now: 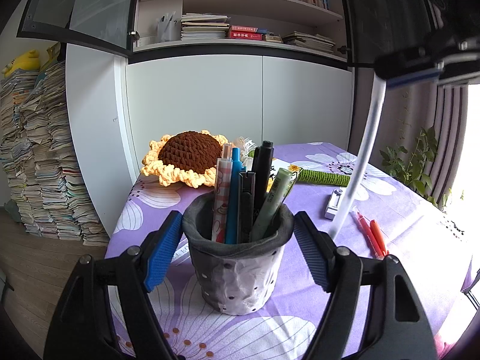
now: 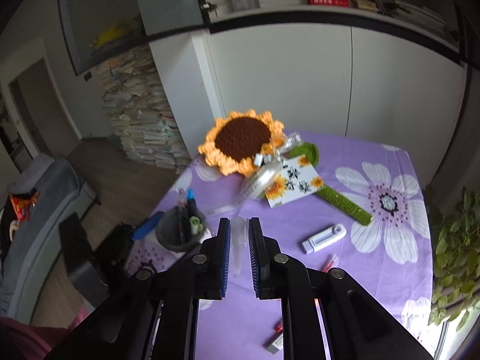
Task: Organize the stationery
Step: 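Lift the clear pen and insert it into the cup with the right gripper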
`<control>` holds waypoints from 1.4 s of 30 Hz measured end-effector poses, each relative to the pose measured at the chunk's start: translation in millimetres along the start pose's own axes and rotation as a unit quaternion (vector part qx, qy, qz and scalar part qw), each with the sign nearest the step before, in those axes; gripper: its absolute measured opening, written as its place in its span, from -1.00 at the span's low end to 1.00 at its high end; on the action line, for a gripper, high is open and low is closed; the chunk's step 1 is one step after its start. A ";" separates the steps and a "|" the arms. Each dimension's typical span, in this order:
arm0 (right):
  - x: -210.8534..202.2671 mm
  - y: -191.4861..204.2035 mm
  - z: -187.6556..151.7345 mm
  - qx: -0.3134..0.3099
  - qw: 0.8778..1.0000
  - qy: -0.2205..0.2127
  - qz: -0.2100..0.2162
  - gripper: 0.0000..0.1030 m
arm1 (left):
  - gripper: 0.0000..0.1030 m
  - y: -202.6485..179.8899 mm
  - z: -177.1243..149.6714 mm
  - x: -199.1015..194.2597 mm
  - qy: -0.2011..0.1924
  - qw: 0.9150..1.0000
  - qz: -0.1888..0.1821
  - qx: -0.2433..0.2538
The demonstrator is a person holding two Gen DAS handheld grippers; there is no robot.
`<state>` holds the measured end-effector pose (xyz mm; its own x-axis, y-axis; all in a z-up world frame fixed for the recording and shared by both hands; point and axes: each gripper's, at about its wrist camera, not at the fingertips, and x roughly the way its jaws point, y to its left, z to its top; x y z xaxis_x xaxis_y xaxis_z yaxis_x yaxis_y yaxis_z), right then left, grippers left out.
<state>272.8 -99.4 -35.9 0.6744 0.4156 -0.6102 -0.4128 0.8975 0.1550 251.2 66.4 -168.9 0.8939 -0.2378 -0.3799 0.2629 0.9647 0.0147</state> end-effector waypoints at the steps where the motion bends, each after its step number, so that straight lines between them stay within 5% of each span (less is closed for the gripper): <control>1: -5.2 3.3 5.1 -0.005 1.000 -0.013 0.002 -0.74 | 0.46 0.0 0.0 0.1 0.000 1.000 0.000 0.000; 11: -30.3 40.2 40.8 -0.043 0.994 -0.082 0.060 -0.74 | 0.45 -1.7 0.8 0.9 0.003 1.000 -0.003 -0.001; 26: 83.8 58.8 17.3 -0.056 0.994 0.033 0.085 -0.74 | 0.45 -1.4 1.5 -0.4 0.001 1.000 -0.007 0.002; 37: 90.4 44.2 14.0 -0.023 0.990 0.070 0.117 -0.71 | 0.45 -1.2 3.0 -0.6 0.002 1.000 -0.007 0.002; 38: 84.7 39.7 15.7 -0.016 0.991 0.062 0.119 -0.67 | 0.45 -1.0 2.7 -0.6 0.002 1.000 -0.007 0.001; 42: 49.3 13.7 16.1 0.010 0.996 0.013 0.084 0.04 | 0.45 -1.0 2.7 -0.7 0.002 1.000 -0.007 0.002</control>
<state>310.3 -64.3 -51.3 0.5809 0.5562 -0.5943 -0.5062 0.8186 0.2714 251.2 65.3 -166.2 0.8889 -0.2511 -0.3832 0.2767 0.9609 0.0123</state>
